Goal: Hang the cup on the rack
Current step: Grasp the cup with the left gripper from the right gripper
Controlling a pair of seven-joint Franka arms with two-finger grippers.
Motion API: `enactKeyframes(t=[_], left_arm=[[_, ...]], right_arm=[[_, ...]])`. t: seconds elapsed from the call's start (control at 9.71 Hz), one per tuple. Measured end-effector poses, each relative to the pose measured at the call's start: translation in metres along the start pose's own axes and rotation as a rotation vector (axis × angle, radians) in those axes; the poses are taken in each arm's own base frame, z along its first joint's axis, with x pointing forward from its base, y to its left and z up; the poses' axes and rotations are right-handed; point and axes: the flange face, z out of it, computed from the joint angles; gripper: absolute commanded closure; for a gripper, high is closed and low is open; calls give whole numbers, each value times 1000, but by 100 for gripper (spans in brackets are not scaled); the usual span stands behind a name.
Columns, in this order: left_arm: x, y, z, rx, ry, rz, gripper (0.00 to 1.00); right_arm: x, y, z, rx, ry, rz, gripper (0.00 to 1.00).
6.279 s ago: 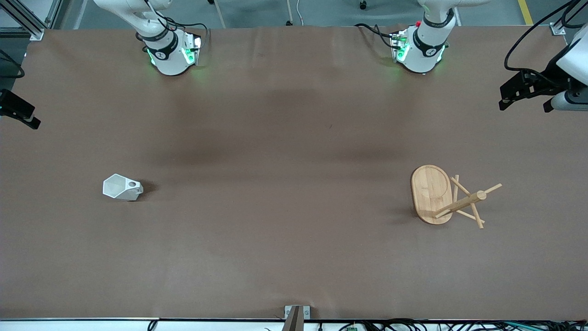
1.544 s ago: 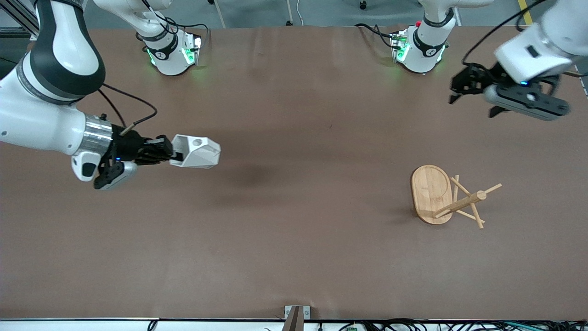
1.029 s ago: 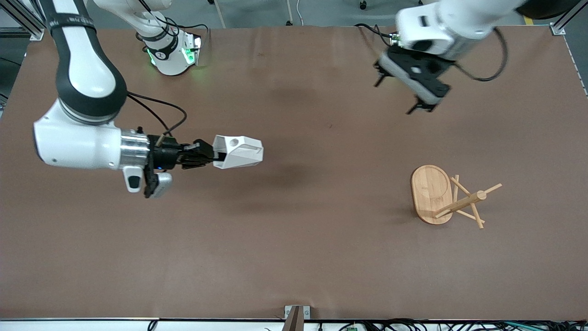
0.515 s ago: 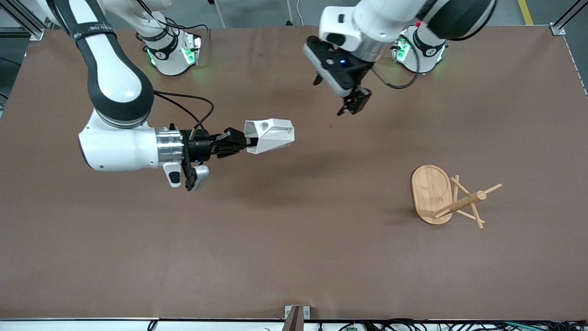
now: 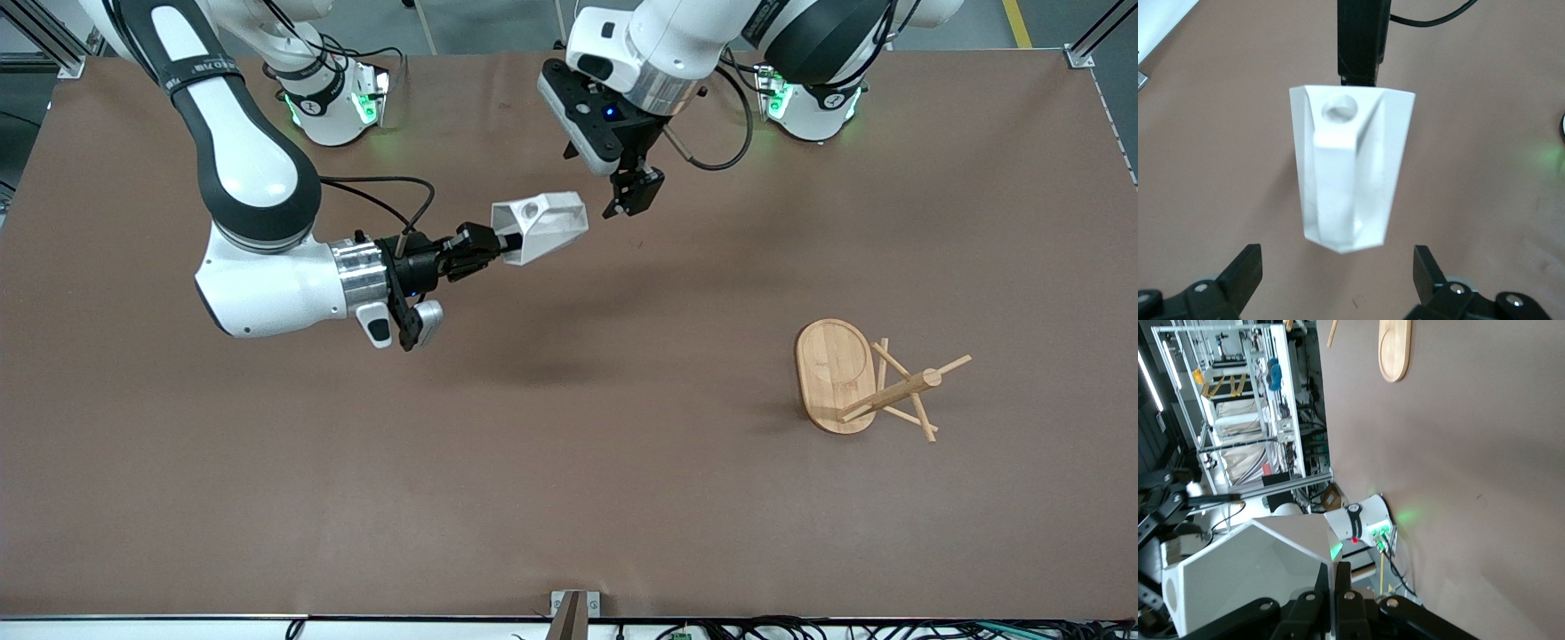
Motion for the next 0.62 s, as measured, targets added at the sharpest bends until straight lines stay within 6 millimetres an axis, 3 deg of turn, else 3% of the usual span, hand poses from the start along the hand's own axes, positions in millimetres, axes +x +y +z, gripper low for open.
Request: enactKeyframes(t=[0.41,0.51,0.62], left_arm=[[8,6,23,-10,19,14,0],[9,7,23,-10,19,15,7],[9,7,22,-10,21,15,30]], right_arm=[[-1,-9,7,63,-10,4,99],[-1,-9,7,69,-6,5,99],[0,-9,7,75,-5,7,99]])
